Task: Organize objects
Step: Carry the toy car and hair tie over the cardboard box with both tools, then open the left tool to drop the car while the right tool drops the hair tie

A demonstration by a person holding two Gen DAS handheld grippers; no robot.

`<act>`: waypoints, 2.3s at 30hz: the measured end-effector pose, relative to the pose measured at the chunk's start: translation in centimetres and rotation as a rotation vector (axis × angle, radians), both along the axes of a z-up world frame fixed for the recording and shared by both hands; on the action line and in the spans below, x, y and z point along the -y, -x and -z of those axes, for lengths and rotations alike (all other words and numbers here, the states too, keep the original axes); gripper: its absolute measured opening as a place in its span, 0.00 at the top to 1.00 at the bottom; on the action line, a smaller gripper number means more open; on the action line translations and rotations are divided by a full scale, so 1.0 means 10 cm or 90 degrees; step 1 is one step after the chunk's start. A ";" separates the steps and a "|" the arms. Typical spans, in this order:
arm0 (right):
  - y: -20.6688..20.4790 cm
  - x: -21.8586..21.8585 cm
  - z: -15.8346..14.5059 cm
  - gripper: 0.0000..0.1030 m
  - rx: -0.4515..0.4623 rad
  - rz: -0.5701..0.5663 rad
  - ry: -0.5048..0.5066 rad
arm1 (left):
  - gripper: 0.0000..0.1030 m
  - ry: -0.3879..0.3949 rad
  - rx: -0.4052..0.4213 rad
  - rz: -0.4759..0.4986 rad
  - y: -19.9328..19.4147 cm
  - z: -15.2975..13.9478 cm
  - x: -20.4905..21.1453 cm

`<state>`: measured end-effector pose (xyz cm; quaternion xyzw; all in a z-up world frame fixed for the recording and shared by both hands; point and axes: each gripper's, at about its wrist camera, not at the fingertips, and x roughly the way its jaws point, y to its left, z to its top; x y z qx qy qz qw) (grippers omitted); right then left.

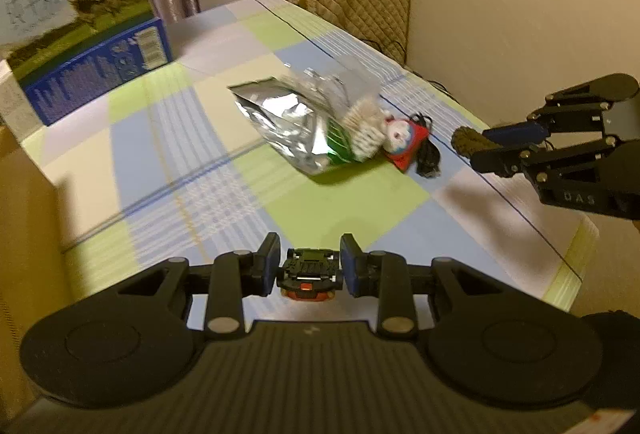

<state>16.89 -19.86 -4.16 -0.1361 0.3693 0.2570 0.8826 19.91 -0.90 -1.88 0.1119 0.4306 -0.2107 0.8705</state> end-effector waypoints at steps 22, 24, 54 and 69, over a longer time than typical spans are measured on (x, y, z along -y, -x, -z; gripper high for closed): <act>0.10 -1.85 -0.67 0.85 0.007 -0.195 -0.076 | 0.73 -0.005 0.023 -0.134 -0.05 -1.24 -1.68; 0.12 -2.08 -0.72 0.85 0.004 -0.218 -0.087 | 0.73 -0.011 0.028 -0.149 -0.03 -1.32 -1.88; 0.23 -3.65 -0.28 0.85 -0.060 -0.360 -0.068 | 0.73 0.000 -0.042 -0.283 0.10 -0.66 -3.36; 0.23 -3.73 -0.19 0.84 -0.067 -0.361 -0.058 | 0.69 0.009 -0.052 -0.301 0.09 -0.53 -3.41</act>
